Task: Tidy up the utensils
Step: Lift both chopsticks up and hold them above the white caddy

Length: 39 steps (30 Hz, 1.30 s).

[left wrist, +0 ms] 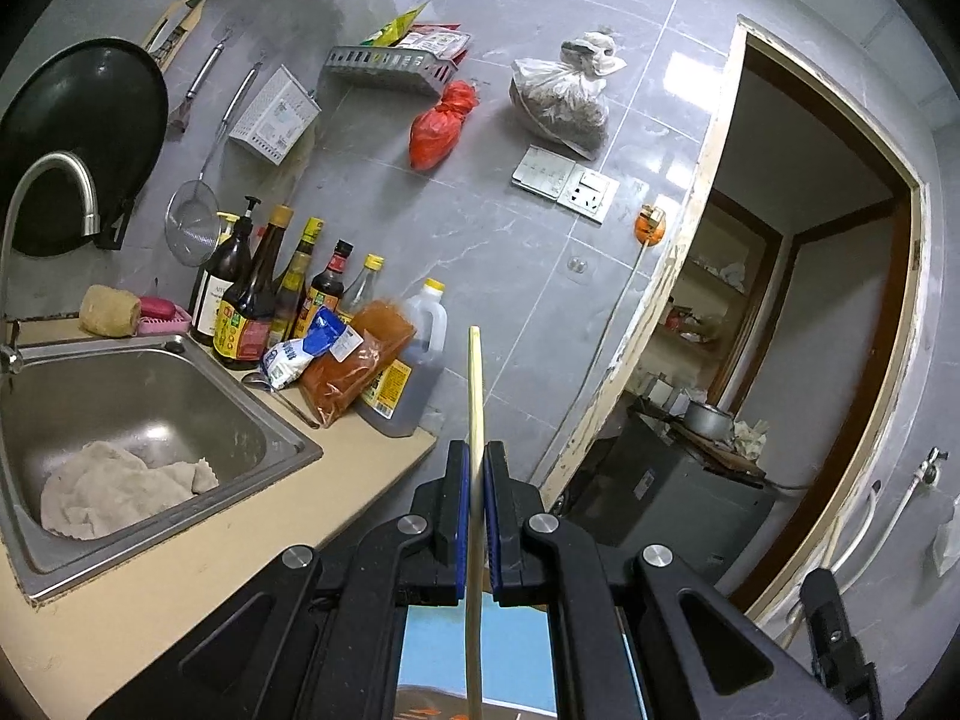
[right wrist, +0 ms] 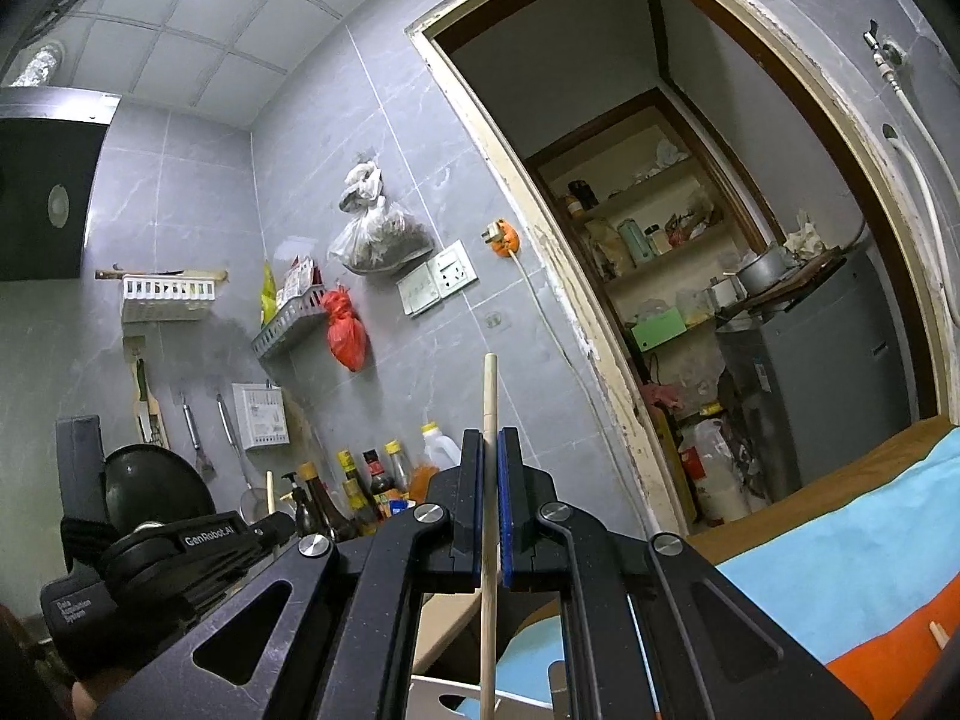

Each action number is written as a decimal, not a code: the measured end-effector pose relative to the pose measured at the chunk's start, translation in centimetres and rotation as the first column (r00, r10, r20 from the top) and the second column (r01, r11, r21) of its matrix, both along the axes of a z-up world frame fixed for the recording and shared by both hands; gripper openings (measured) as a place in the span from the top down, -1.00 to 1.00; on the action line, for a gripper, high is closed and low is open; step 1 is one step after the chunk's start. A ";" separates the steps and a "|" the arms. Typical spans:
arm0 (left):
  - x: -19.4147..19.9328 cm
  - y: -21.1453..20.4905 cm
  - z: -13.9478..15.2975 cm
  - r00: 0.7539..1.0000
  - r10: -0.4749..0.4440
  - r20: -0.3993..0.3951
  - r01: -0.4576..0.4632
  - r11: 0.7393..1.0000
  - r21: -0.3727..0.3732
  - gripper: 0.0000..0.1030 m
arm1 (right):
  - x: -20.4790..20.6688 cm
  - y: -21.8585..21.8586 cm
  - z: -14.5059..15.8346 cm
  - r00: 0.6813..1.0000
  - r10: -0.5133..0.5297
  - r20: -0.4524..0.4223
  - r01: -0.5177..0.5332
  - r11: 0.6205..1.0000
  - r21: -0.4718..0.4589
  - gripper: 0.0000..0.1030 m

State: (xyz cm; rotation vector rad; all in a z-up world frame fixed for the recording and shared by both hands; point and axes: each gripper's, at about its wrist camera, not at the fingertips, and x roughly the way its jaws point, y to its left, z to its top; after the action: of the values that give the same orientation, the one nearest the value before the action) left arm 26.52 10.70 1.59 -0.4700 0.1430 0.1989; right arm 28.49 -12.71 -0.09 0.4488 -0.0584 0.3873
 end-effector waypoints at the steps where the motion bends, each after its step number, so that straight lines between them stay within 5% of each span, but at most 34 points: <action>1: 0.0 -0.1 -0.1 1.000 -0.007 0.002 0.007 1.000 0.000 0.90 | 0.0 0.0 -0.1 1.000 -0.002 0.003 0.002 1.000 -0.003 0.91; 21: -2.2 -2.2 -1.4 0.989 0.066 0.136 -0.083 0.989 0.126 0.90 | -0.7 0.1 0.1 0.997 -0.011 0.070 0.014 0.999 -0.031 0.91; 39: -3.0 -1.8 -2.1 0.971 0.116 0.211 -0.133 0.989 0.068 0.90 | -1.2 0.8 -0.5 0.993 -0.015 0.118 0.018 0.999 -0.027 0.91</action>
State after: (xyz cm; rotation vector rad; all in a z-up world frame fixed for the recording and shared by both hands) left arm 23.51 8.95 -0.55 -0.4159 -0.0988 0.2762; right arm 27.26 -11.94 -0.62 0.3976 -0.1708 0.3976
